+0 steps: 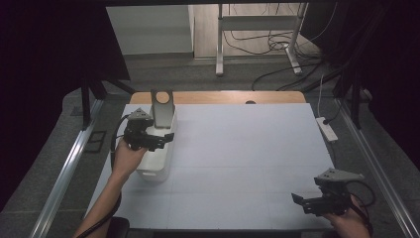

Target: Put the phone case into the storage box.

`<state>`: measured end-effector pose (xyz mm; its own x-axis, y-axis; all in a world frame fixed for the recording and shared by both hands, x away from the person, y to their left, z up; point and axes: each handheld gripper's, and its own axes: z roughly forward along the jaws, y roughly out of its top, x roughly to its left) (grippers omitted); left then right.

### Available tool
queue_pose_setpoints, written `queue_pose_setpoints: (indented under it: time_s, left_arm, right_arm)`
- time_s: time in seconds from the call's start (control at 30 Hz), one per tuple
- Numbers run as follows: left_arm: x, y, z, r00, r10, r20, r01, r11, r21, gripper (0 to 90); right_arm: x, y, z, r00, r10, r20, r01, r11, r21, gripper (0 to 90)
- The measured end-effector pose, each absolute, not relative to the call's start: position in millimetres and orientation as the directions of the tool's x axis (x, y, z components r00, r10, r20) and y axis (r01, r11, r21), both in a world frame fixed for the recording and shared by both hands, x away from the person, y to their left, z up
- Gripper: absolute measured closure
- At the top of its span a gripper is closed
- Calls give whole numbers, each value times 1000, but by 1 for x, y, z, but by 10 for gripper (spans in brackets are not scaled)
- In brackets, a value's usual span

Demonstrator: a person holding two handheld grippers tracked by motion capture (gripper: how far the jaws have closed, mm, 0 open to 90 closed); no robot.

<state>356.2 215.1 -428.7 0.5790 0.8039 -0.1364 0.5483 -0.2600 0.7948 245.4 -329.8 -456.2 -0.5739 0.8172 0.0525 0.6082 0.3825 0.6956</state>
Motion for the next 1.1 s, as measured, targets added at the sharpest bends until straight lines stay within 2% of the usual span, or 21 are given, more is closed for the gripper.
queue_pose_setpoints:
  time_s: [1.1]
  left_arm:
    - [312,214,-431,612,780,-134,527,-275,804,2]
  right_arm:
    - [245,-331,-456,-582,810,64,605,380,700,0]
